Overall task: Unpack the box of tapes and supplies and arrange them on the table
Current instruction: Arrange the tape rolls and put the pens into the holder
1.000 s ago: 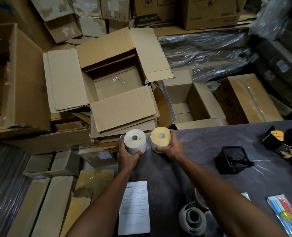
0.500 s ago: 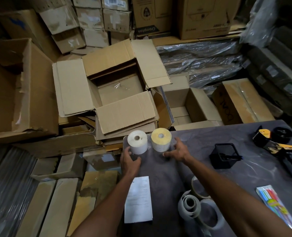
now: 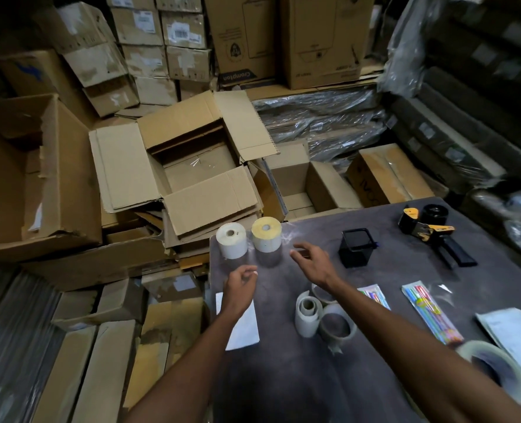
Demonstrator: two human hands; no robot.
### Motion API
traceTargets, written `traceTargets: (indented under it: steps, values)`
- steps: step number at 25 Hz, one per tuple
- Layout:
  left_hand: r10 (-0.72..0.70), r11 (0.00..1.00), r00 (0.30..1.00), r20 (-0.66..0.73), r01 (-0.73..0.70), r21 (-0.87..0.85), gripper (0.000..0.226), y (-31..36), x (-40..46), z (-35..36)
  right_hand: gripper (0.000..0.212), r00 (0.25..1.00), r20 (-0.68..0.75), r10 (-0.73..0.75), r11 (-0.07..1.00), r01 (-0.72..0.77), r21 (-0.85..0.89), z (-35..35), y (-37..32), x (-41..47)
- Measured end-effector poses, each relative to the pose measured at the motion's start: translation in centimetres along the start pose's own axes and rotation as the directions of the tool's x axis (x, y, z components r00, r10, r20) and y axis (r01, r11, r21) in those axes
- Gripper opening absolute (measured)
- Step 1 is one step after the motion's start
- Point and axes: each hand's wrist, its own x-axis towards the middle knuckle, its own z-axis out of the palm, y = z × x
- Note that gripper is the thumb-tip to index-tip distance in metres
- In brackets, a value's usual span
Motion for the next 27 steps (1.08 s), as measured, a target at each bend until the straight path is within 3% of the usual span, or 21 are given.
traceTargets:
  steps: [7,14,17,22,27]
  values:
    - [0.065,0.992,0.996,-0.064,-0.072,-0.108,0.015,2.6,-7.2,3.5,0.038,0.996,-0.056,-0.064,0.993,0.069,0.091,-3.7,1.5,-7.6]
    - [-0.023,0.974,0.995,-0.094,0.001,-0.228,0.016,4.1,-15.6,10.5,0.032,0.998,-0.034,-0.053,0.987,0.058,0.147,-8.7,7.6,-14.4]
    - [-0.033,0.975,0.998,-0.052,0.020,-0.222,0.008,3.3,-18.8,14.6,0.034,0.999,-0.039,-0.014,0.989,0.020,0.150,-10.5,11.0,-16.8]
    - [-0.030,0.980,0.999,-0.019,0.026,-0.195,0.011,3.3,-23.0,19.9,0.023,0.997,-0.063,0.048,0.988,-0.039,0.147,-13.9,15.1,-20.6]
    - [-0.031,0.987,0.997,0.071,0.042,-0.157,0.019,3.1,-25.4,24.1,0.029,0.987,-0.134,0.093,0.993,-0.081,0.088,-17.8,19.4,-22.9]
